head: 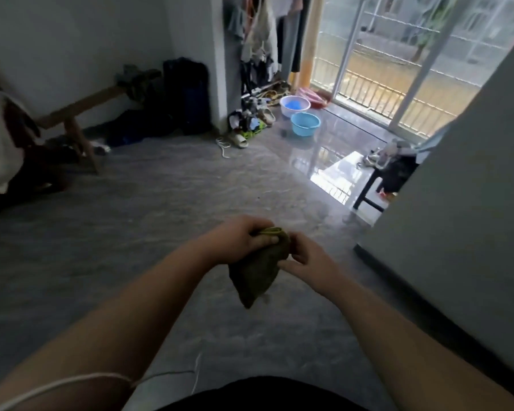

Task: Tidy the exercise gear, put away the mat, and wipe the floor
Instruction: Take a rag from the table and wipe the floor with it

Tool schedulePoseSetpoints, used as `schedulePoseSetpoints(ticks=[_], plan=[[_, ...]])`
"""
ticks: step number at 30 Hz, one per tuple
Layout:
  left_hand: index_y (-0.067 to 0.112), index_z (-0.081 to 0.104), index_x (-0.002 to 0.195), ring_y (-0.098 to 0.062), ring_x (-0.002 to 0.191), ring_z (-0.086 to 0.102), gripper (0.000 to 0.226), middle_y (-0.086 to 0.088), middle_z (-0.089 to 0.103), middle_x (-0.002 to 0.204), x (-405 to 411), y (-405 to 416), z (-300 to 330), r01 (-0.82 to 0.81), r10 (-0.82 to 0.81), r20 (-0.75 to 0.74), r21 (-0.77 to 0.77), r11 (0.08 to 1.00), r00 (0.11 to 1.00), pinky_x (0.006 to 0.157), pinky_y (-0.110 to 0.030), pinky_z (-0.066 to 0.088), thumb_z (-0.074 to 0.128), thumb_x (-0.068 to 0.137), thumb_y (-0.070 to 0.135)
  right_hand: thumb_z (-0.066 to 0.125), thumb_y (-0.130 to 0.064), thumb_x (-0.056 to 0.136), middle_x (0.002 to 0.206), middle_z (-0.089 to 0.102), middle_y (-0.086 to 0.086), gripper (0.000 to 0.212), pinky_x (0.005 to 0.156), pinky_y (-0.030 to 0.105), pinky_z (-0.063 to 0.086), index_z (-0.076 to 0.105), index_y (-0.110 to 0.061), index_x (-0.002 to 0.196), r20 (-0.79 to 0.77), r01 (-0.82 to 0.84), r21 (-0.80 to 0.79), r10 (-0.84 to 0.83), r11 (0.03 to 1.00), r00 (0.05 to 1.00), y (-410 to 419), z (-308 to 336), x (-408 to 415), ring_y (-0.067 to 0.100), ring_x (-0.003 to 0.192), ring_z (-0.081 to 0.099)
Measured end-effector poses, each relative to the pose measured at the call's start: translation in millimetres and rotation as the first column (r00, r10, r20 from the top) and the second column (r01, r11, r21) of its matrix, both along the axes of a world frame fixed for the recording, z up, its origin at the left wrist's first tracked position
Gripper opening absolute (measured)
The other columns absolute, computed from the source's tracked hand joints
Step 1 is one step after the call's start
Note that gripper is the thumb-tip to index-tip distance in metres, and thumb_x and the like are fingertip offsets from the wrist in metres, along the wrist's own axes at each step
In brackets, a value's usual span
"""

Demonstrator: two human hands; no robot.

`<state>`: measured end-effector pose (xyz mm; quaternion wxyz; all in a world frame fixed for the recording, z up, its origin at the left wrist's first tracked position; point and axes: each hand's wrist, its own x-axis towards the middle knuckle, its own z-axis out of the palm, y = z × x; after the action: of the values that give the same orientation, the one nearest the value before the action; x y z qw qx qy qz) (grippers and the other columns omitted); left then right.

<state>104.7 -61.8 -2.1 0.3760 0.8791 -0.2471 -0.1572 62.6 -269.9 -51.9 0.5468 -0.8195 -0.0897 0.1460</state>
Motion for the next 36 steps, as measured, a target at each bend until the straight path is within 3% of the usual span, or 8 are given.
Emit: schedulePoseSetpoints(ticks=[6, 12, 19, 21, 24, 27, 30, 36], plan=[[0.053, 0.061, 0.079, 0.003, 0.073, 0.06, 0.027, 0.024, 0.065, 0.075, 63.1, -53.6, 21.6, 0.26, -0.259, -0.03, 0.026, 0.965, 0.965, 0.068, -0.023, 0.045, 0.059, 0.098, 0.034, 0.075, -0.022, 0.087, 0.105, 0.062, -0.017, 0.034, 0.08, 0.008, 0.043, 0.062, -0.022, 0.118, -0.069, 0.09, -0.183, -0.105, 0.979, 0.992, -56.4, -24.0, 31.1, -0.006, 0.095, 0.055], [0.036, 0.067, 0.087, -0.006, 0.076, 0.065, 0.016, 0.007, 0.068, 0.08, 142.8, -109.8, 20.3, 0.227, -0.23, -0.035, -0.072, 0.971, 0.973, 0.067, -0.023, 0.051, 0.06, 0.098, 0.028, 0.079, -0.027, 0.082, 0.09, 0.067, -0.012, 0.019, 0.064, 0.005, 0.042, 0.066, -0.027, 0.096, -0.197, 0.132, -0.216, -0.175, 0.968, 0.965, -132.8, -61.6, 87.7, -0.002, 0.081, 0.061], [0.045, 0.07, 0.094, -0.007, 0.082, 0.068, 0.02, 0.013, 0.073, 0.088, 231.5, -167.4, -6.6, -0.027, 0.016, -0.081, -0.126, 0.992, 0.997, 0.073, -0.03, 0.053, 0.058, 0.098, 0.03, 0.07, -0.033, 0.088, 0.079, 0.067, -0.006, 0.011, 0.069, 0.03, 0.047, 0.071, -0.022, 0.088, -0.175, 0.173, -0.333, -0.242, 0.927, 0.954, -242.0, -74.2, 179.0, 0.015, 0.079, 0.065], [0.045, 0.071, 0.1, -0.011, 0.089, 0.07, 0.012, 0.011, 0.075, 0.094, 257.4, -177.4, -25.0, -0.148, 0.124, -0.139, -0.182, 0.972, 0.983, 0.08, -0.037, 0.055, 0.06, 0.096, 0.041, 0.073, -0.026, 0.086, 0.067, 0.067, -0.009, 0.012, 0.063, 0.028, 0.046, 0.069, -0.024, 0.075, -0.147, 0.259, -0.258, -0.303, 0.931, 0.942, -272.1, -70.3, 208.1, 0.003, 0.066, 0.062], [0.038, 0.07, 0.112, -0.023, 0.099, 0.07, 0.039, 0.004, 0.075, 0.103, 294.6, -182.6, -56.6, -0.306, 0.243, -0.267, -0.226, 0.925, 0.933, 0.086, -0.053, 0.056, 0.06, 0.086, 0.066, 0.072, -0.01, 0.088, 0.063, 0.068, -0.014, 0.015, 0.058, 0.016, 0.044, 0.071, -0.02, 0.077, -0.159, 0.395, -0.075, -0.402, 0.916, 0.902, -302.5, -68.5, 249.1, -0.002, 0.062, 0.06], [0.03, 0.071, 0.107, -0.025, 0.097, 0.07, 0.022, 0.002, 0.075, 0.099, 324.3, -193.6, -79.6, -0.512, 0.362, -0.426, -0.318, 0.798, 0.829, 0.077, -0.042, 0.055, 0.055, 0.097, 0.041, 0.07, -0.02, 0.09, 0.079, 0.073, -0.01, 0.007, 0.07, 0.023, 0.05, 0.073, -0.015, 0.094, -0.236, 0.461, 0.037, -0.441, 0.887, 0.866, -317.2, -78.6, 293.6, 0.009, 0.079, 0.067], [0.025, 0.069, 0.106, -0.02, 0.092, 0.069, 0.02, 0.005, 0.076, 0.094, 361.6, -206.0, -99.6, -0.632, 0.412, -0.531, -0.342, 0.695, 0.741, 0.074, -0.038, 0.055, 0.05, 0.102, 0.026, 0.068, -0.035, 0.091, 0.112, 0.073, 0.005, 0.032, 0.09, 0.041, 0.055, 0.069, -0.018, 0.118, -0.304, 0.486, 0.104, -0.437, 0.868, 0.846, -321.7, -91.2, 346.3, 0.024, 0.106, 0.069], [0.023, 0.071, 0.105, -0.023, 0.098, 0.069, 0.021, -0.003, 0.075, 0.101, 487.8, -211.4, -146.1, -0.734, 0.447, -0.637, -0.293, 0.613, 0.628, 0.074, -0.039, 0.059, 0.051, 0.102, 0.028, 0.055, -0.033, 0.097, 0.106, 0.072, -0.002, 0.027, 0.09, 0.04, 0.056, 0.068, -0.021, 0.117, -0.15, 0.556, 0.004, -0.549, 0.831, 0.822, -306.9, -115.0, 484.1, 0.018, 0.103, 0.066]])
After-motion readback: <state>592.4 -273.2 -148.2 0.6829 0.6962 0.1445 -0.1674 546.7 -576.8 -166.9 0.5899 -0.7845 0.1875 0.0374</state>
